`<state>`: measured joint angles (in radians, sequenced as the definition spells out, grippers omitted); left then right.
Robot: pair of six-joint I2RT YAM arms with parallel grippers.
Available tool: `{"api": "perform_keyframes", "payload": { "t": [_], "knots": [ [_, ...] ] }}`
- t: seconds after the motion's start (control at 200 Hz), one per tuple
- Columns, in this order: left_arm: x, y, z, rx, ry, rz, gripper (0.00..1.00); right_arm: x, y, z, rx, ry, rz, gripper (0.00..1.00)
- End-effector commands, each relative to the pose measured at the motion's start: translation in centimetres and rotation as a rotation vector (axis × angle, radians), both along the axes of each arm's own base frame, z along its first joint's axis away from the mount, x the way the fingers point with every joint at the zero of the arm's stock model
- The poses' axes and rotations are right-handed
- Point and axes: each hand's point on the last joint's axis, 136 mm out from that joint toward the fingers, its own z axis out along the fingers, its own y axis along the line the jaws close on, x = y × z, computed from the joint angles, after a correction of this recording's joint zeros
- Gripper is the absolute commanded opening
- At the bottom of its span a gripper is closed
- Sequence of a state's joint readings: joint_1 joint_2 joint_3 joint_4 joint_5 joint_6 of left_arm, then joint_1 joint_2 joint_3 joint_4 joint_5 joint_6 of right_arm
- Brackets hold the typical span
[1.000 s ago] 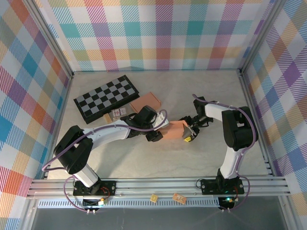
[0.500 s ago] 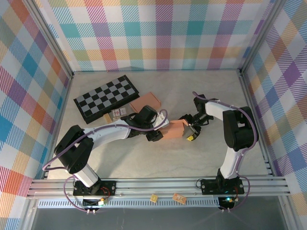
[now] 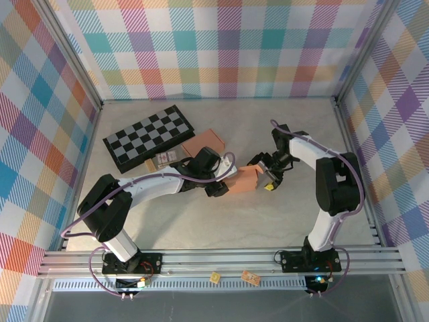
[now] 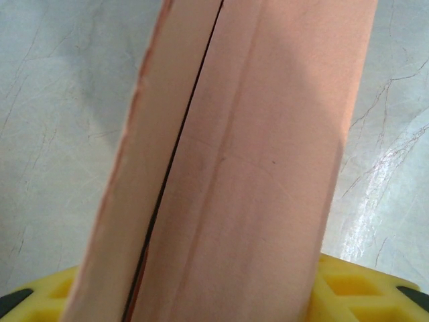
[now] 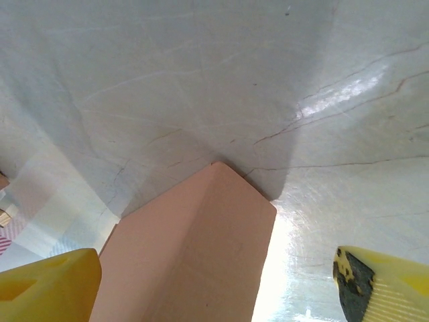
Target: Fold the paper box
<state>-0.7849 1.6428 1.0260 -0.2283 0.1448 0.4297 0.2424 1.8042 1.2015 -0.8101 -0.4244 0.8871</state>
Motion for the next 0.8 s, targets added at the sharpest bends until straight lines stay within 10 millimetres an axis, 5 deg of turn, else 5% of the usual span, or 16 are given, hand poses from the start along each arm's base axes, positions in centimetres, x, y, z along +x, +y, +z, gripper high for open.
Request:
{"api": "perform_keyframes", "payload": {
  "t": [0.0,0.505,0.795],
  "knots": [
    [0.3,-0.1,-0.2,0.000,0.009,0.014,0.51,0.0,-0.6,1.4,-0.031,-0.033,0.011,0.90],
    [0.5,-0.1,0.0,-0.006,0.002,0.018,0.51,0.1,-2.3,3.3,-0.118,-0.132,0.010,0.90],
    [1.1,-0.8,0.5,-0.021,0.033,0.000,0.51,0.3,-5.6,9.1,-0.252,-0.493,0.036,0.83]
  ]
}}
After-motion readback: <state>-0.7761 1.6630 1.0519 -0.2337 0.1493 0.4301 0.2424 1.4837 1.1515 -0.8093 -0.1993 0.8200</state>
